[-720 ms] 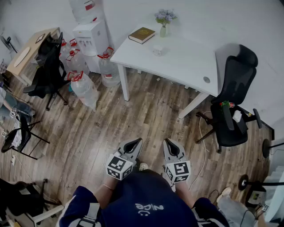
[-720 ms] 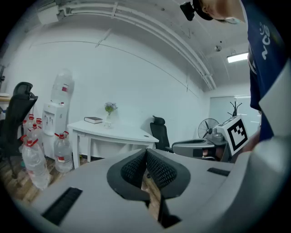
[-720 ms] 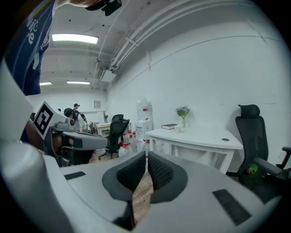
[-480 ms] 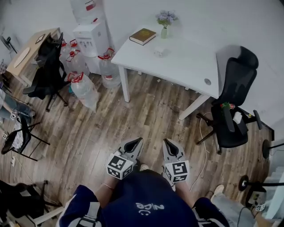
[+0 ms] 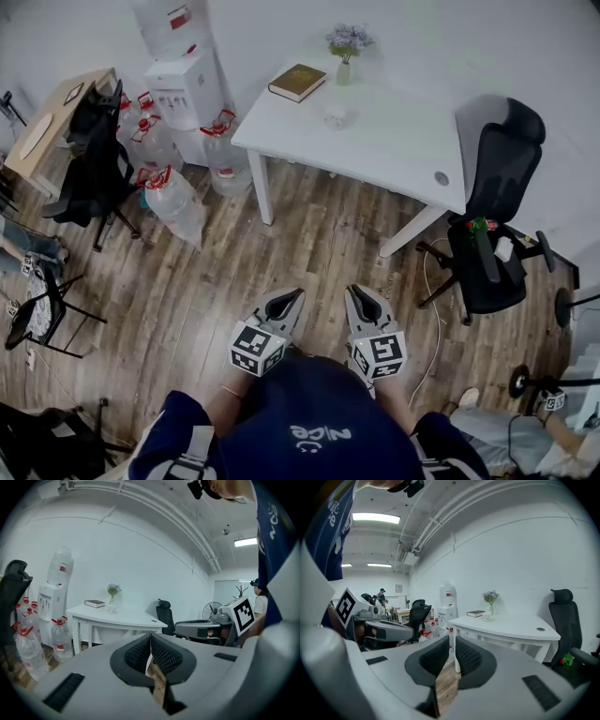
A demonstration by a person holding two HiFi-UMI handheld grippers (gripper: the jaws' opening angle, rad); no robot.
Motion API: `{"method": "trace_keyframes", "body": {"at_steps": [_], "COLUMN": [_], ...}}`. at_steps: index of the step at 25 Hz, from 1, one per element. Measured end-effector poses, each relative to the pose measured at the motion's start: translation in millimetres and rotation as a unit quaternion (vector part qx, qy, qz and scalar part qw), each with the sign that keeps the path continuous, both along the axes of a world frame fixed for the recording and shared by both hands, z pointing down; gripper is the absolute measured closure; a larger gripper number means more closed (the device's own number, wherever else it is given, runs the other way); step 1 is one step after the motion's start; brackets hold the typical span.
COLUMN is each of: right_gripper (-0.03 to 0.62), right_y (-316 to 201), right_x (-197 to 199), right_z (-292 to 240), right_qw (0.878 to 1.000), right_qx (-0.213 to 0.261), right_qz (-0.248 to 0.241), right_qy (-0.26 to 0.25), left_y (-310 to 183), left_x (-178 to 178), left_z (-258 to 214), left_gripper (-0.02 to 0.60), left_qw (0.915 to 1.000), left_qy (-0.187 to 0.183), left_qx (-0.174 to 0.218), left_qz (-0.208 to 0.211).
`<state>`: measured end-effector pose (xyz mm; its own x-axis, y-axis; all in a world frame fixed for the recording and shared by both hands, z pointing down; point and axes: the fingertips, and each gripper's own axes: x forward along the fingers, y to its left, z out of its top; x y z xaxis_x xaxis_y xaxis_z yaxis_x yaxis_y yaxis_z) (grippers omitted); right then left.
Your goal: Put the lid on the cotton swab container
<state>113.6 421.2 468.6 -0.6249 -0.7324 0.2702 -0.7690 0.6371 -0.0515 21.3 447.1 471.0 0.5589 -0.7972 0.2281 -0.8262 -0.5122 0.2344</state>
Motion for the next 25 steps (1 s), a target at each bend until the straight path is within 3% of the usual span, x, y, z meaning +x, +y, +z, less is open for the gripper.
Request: {"method": "trace_keyframes", "body": {"at_steps": [9,15,25], "right_gripper": [0.537,0.537,0.537], "right_y": [-36,-48,-129], "right_x": [-44,-46,-21], "right_z": [7,32,45], "right_qw": [1.000,0.999,0.997], "right_qx": [-0.005,-0.040,-0.074], "right_qz": [-0.008,0.011,-0.010], "right_qy": [-0.001,-0.009,-0.009], "left_y": [-39,-64,-139], "left_x": [-29,-33,-14], "left_z": [12,24,26], "left_gripper": [0.560,0.560,0.560], "left_qw": [0.9988,0.9981,0.9981], "left_qy": [0.009,-0.003,0.018], "left_qx": [-0.019,-0.027,-0.054], "left_qz": [0.045,0.055,0.021]}}
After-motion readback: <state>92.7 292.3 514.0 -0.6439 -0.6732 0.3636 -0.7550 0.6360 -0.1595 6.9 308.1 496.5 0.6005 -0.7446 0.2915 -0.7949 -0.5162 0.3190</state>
